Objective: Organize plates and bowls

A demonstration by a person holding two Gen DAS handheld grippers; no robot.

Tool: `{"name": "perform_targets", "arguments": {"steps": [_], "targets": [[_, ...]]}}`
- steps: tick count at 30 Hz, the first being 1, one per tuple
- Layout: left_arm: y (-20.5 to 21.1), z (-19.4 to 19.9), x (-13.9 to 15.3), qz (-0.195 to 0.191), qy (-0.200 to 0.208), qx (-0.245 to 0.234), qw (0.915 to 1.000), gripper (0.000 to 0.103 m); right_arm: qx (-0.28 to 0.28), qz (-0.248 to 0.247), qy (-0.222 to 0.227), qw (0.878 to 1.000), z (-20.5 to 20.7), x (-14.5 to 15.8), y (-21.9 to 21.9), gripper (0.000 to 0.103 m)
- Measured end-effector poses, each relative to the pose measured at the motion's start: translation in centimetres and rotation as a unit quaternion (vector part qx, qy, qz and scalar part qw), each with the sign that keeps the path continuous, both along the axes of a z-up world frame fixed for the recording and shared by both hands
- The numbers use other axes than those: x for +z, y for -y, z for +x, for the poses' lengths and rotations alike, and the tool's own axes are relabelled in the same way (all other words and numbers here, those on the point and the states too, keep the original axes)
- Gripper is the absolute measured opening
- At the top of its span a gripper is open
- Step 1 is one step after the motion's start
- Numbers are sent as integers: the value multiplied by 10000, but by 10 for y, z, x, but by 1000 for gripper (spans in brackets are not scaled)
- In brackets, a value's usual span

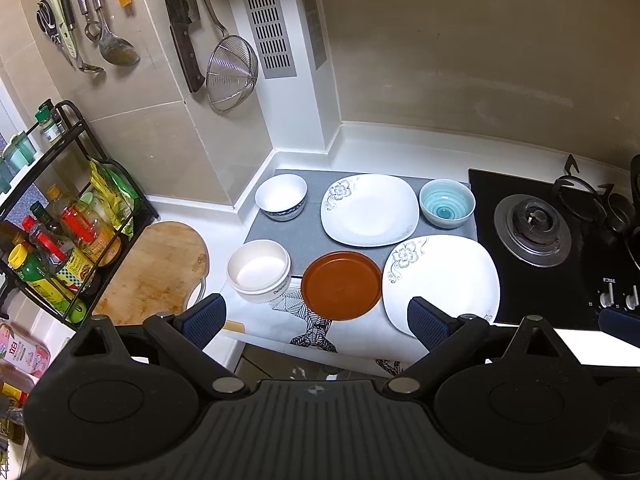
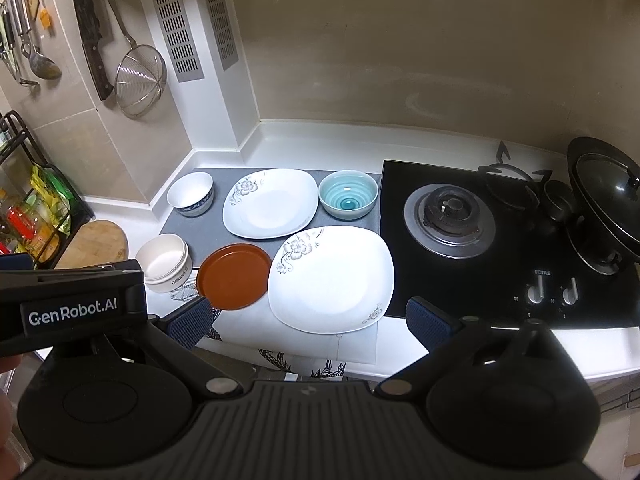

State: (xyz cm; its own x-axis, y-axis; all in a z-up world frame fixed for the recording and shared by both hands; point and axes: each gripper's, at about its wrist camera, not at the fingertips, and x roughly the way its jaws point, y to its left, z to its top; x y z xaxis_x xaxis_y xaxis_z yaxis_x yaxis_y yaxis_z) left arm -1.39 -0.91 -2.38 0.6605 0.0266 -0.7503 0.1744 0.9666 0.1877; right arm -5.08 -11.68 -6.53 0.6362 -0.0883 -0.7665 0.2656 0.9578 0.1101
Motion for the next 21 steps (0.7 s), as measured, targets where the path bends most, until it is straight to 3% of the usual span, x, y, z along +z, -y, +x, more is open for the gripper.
{"name": "perform_targets", "arguments": {"steps": [12,21], "targets": [[1,-4,0,-30,43,-159,9999,98,-114,13,36,9999,-7,0,1,103],[-2,31,-33,-272,-311,-504,9979,98,-326,206,-193,9991,17,-31,7,103]]}}
